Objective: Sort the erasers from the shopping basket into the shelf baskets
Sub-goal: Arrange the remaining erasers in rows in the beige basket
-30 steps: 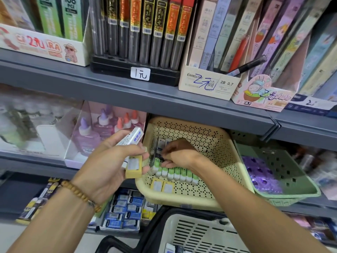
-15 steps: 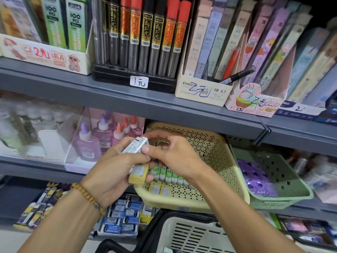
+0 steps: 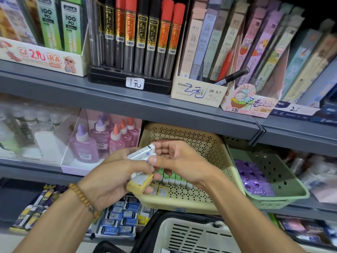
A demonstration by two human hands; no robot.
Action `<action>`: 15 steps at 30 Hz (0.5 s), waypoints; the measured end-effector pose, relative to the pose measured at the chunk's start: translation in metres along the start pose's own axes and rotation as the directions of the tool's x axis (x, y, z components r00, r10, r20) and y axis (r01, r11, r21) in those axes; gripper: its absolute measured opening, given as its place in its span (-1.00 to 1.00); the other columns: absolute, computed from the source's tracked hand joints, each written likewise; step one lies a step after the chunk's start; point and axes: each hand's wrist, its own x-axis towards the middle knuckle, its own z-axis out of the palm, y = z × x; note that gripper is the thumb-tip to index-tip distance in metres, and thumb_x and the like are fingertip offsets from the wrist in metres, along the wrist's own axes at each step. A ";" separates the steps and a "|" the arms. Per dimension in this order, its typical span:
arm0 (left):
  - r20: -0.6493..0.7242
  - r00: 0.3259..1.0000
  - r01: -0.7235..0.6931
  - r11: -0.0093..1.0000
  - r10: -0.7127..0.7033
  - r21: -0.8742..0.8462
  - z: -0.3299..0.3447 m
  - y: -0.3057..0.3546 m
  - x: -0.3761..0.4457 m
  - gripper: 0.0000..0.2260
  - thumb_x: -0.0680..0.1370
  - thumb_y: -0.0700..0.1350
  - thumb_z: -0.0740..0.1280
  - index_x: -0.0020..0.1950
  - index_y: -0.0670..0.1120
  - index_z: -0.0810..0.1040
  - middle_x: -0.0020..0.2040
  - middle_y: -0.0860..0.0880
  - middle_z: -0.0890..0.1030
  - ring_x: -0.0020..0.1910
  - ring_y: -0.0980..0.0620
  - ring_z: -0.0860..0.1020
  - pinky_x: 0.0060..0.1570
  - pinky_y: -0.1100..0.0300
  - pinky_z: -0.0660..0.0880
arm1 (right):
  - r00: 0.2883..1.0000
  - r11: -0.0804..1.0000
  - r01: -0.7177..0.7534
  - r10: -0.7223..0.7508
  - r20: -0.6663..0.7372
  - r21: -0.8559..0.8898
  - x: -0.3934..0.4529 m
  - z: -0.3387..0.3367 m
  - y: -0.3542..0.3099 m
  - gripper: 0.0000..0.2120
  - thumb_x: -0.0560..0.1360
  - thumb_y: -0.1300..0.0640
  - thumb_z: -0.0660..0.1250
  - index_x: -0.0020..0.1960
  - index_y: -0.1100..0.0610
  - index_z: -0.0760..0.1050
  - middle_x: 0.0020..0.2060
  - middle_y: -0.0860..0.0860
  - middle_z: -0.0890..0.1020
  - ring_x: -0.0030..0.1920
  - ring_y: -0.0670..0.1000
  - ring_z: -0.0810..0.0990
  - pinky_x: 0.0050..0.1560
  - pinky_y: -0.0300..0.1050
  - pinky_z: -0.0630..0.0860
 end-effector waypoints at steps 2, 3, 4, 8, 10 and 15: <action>-0.008 1.000 -0.007 1.000 0.007 0.017 0.001 -0.001 0.001 -0.64 0.40 -0.47 0.37 0.17 -0.25 0.55 -0.09 -0.25 0.68 -0.13 -0.16 0.69 -0.48 0.12 0.56 | 1.000 1.000 0.000 0.000 0.025 0.003 -0.001 -0.003 0.003 -0.86 0.51 0.28 0.40 0.02 0.10 0.59 -0.16 0.00 0.64 -0.31 -0.19 0.56 -0.37 -0.38 0.43; -0.005 1.000 -0.017 0.999 0.017 0.040 0.002 -0.001 0.001 -0.62 0.38 -0.48 0.38 0.16 -0.23 0.57 -0.08 -0.24 0.68 -0.14 -0.15 0.69 -0.47 0.13 0.57 | 1.000 1.000 -0.006 0.006 0.019 0.024 -0.001 -0.005 0.005 -0.87 0.51 0.27 0.40 0.02 0.10 0.59 -0.17 -0.01 0.66 -0.30 -0.17 0.56 -0.36 -0.35 0.43; -0.005 1.000 -0.029 0.997 0.029 0.073 0.003 -0.001 0.001 -0.61 0.37 -0.50 0.38 0.13 -0.21 0.59 -0.08 -0.21 0.68 -0.13 -0.14 0.68 -0.45 0.15 0.57 | 1.000 0.998 -0.015 0.015 -0.002 0.064 -0.002 -0.008 0.008 -0.87 0.49 0.26 0.41 0.02 0.12 0.59 -0.18 -0.01 0.67 -0.29 -0.14 0.56 -0.35 -0.32 0.43; -0.052 0.996 -0.063 0.991 0.069 0.116 0.006 -0.002 -0.001 -0.66 0.40 -0.54 0.35 0.05 -0.21 0.60 -0.10 -0.20 0.60 -0.26 -0.05 0.66 -0.41 0.21 0.58 | 0.985 0.932 -0.070 0.121 -0.125 0.356 -0.003 -0.028 0.016 -0.74 0.33 0.21 0.47 0.01 0.25 0.63 -0.14 0.16 0.69 -0.30 -0.02 0.60 -0.36 -0.25 0.51; -0.098 0.992 -0.076 0.993 0.085 0.088 0.006 -0.002 0.000 -0.68 0.45 -0.53 0.31 0.13 -0.25 0.52 -0.06 -0.23 0.60 -0.27 -0.03 0.66 -0.38 0.25 0.57 | 0.963 0.880 -0.080 0.188 -0.191 0.467 -0.006 -0.043 0.021 -0.82 0.29 0.27 0.47 -0.11 0.26 0.69 -0.11 0.22 0.69 -0.34 -0.01 0.60 -0.38 -0.27 0.52; -0.171 0.977 -0.118 0.992 0.125 0.055 0.003 0.000 0.000 -0.78 0.52 -0.48 0.26 0.15 -0.36 0.47 0.01 -0.28 0.61 -0.25 -0.02 0.68 -0.35 0.26 0.59 | 0.881 0.898 -0.219 0.350 -0.319 0.381 -0.005 -0.069 0.040 -0.86 0.33 0.33 0.48 -0.12 0.33 0.67 -0.10 0.28 0.68 -0.42 -0.05 0.52 -0.39 -0.30 0.47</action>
